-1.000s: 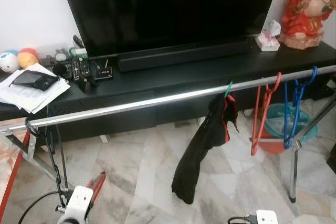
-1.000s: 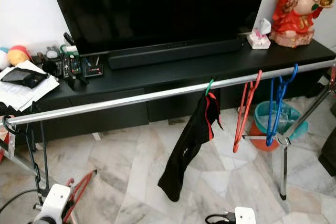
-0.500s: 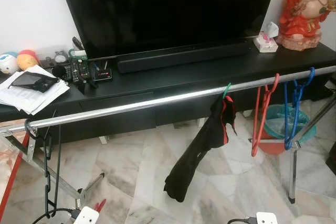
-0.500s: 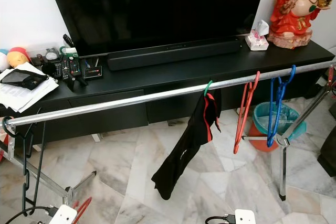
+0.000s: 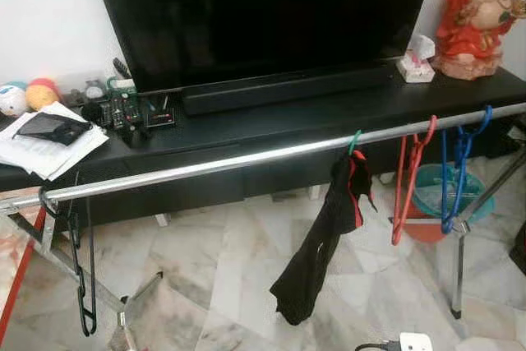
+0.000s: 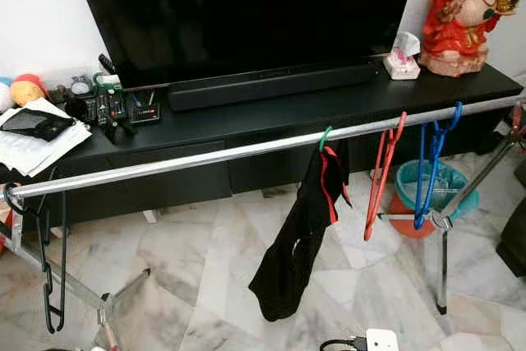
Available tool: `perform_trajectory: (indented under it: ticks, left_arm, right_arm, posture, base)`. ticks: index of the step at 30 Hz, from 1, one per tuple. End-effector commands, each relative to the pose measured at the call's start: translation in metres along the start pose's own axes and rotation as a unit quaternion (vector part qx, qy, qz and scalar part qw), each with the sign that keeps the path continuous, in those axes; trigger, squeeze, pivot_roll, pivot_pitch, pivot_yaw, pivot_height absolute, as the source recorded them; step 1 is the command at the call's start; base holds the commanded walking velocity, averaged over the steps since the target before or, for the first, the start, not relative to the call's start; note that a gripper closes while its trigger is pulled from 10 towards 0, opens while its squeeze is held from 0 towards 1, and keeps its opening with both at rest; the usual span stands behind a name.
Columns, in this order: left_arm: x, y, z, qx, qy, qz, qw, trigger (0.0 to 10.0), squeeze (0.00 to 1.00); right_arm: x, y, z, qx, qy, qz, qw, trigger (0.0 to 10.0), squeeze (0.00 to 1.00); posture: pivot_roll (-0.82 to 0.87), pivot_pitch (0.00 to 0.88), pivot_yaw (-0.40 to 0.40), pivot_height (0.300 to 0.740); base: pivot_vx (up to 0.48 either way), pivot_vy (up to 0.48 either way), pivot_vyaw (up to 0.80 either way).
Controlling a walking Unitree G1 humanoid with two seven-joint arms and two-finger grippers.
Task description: Hang hanger
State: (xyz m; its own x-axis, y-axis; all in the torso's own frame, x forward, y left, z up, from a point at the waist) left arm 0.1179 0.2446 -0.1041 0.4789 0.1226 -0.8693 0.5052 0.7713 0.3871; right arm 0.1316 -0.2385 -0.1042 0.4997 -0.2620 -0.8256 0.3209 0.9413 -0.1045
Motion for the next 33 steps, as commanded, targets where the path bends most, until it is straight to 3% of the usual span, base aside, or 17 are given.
perform_trajectory:
  ticks: [1,11,12,15,18,22,25,33]
  left_arm:
    - [-0.001,-0.007,-0.009,0.001,0.027,-0.012,1.0,10.0,0.0]
    - [-0.007,-0.023,-0.031,-0.077,0.075,-0.026,0.994,10.0,0.0]
    - [-0.011,-0.024,-0.043,-0.131,0.093,-0.021,0.987,10.0,0.0]
    - [-0.017,-0.022,-0.06,-0.184,0.115,-0.011,0.976,10.0,0.0]
    - [-0.022,-0.019,-0.073,-0.203,0.127,-0.006,0.971,10.0,0.0]
    - [-0.033,0.001,-0.097,-0.217,0.145,0.01,0.965,10.0,0.0]
    - [-0.031,0.013,-0.093,-0.217,0.141,0.015,0.966,10.0,0.0]
    - [-0.014,0.014,-0.058,-0.221,0.116,0.012,0.968,10.0,0.0]
  right_arm:
    - [0.0,0.001,0.0,-0.003,0.001,0.001,1.0,10.0,0.0]
    - [0.0,0.002,0.001,-0.003,0.001,0.003,1.0,10.0,0.0]
    - [0.0,0.002,0.001,-0.003,0.003,0.004,1.0,10.0,0.0]
    - [0.001,0.002,0.0,-0.003,0.007,0.005,1.0,10.0,0.0]
    - [0.001,0.002,0.0,-0.003,0.008,0.006,1.0,10.0,0.0]
    - [0.001,0.003,0.001,-0.003,0.01,0.011,1.0,10.0,0.0]
    - [0.001,0.004,0.001,-0.004,0.011,0.013,1.0,10.0,0.0]
    - [0.001,0.006,0.0,-0.017,0.014,0.016,1.0,10.0,0.0]
  posture:
    - [0.1,0.0,0.008,0.732]
    - [0.09,0.0,0.007,0.732]
    - [0.09,0.0,0.003,0.732]
    - [0.09,0.0,0.001,0.732]
    - [0.1,0.0,-0.003,0.732]
    - [0.09,0.0,-0.006,0.732]
    - [0.09,0.0,-0.003,0.732]
    - [0.08,0.0,0.003,0.732]
  base:
    - [0.0,0.0,0.0]
    - [0.0,0.0,0.0]
    - [0.0,0.0,0.0]
    - [0.0,0.0,0.0]
    - [0.0,0.0,0.0]
    - [0.0,0.0,0.0]
    - [0.0,0.0,0.0]
    - [0.0,0.0,0.05]
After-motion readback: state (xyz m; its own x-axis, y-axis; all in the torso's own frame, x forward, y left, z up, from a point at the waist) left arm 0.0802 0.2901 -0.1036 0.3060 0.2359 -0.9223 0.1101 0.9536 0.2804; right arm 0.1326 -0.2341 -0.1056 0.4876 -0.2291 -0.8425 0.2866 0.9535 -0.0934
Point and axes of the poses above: a point about 5 cm out from each wrist's last joint towards the gripper, its own x axis pointing out of the wrist towards the gripper, its own z axis along the axis of the wrist's last joint, y = z × x, the point moved 1 cm from there along x, pointing out of the wrist towards the gripper, and after that the axes turned 12 degrees about x, right-handed, at the moved point
